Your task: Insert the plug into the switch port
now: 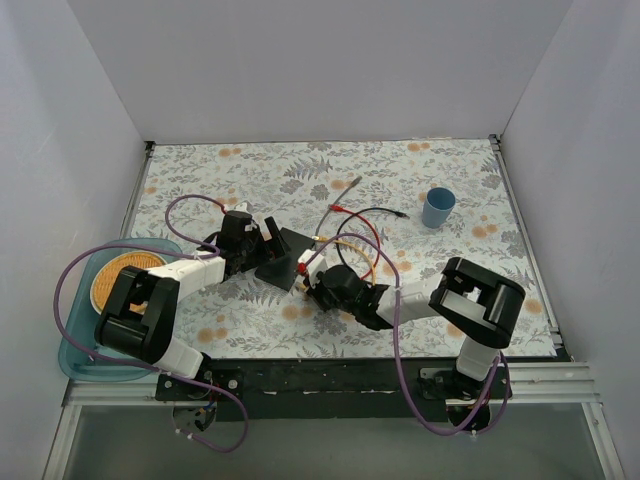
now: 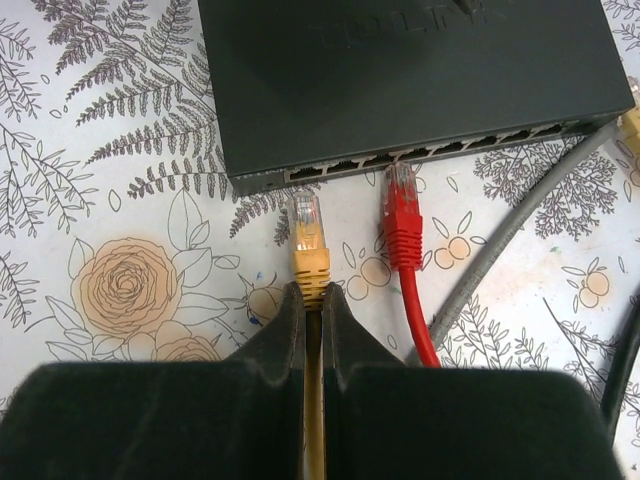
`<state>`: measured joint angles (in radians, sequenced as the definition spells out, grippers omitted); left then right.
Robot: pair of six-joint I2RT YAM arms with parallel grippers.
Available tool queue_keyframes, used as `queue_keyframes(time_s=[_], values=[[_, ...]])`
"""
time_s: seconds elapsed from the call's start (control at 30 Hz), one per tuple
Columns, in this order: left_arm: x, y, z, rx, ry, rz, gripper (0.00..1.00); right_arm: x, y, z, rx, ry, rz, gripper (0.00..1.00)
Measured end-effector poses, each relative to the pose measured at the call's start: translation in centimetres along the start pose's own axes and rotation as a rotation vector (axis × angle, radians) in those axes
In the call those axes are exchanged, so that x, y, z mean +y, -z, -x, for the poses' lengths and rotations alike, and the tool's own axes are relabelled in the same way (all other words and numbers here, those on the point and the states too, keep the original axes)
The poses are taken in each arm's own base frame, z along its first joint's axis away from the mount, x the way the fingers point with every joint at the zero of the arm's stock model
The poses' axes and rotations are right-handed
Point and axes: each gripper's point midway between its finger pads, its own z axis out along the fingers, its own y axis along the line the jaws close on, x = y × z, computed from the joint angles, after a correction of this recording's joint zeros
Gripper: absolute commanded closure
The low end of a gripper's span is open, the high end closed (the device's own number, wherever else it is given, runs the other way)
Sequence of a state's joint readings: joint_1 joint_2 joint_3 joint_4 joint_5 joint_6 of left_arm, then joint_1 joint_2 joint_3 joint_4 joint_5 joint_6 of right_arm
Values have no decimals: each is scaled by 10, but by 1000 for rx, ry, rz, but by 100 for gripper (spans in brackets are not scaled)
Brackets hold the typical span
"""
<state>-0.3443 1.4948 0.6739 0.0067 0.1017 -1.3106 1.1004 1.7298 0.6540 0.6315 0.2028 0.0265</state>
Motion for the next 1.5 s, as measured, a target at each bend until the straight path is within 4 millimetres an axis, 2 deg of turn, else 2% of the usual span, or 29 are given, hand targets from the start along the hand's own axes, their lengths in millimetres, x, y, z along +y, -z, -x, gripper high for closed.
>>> queue_keyframes(time_s=[1.5], values=[[-2,-2,0,-7,-15,-23,2,-1,-14,6,5,1,-18,99]])
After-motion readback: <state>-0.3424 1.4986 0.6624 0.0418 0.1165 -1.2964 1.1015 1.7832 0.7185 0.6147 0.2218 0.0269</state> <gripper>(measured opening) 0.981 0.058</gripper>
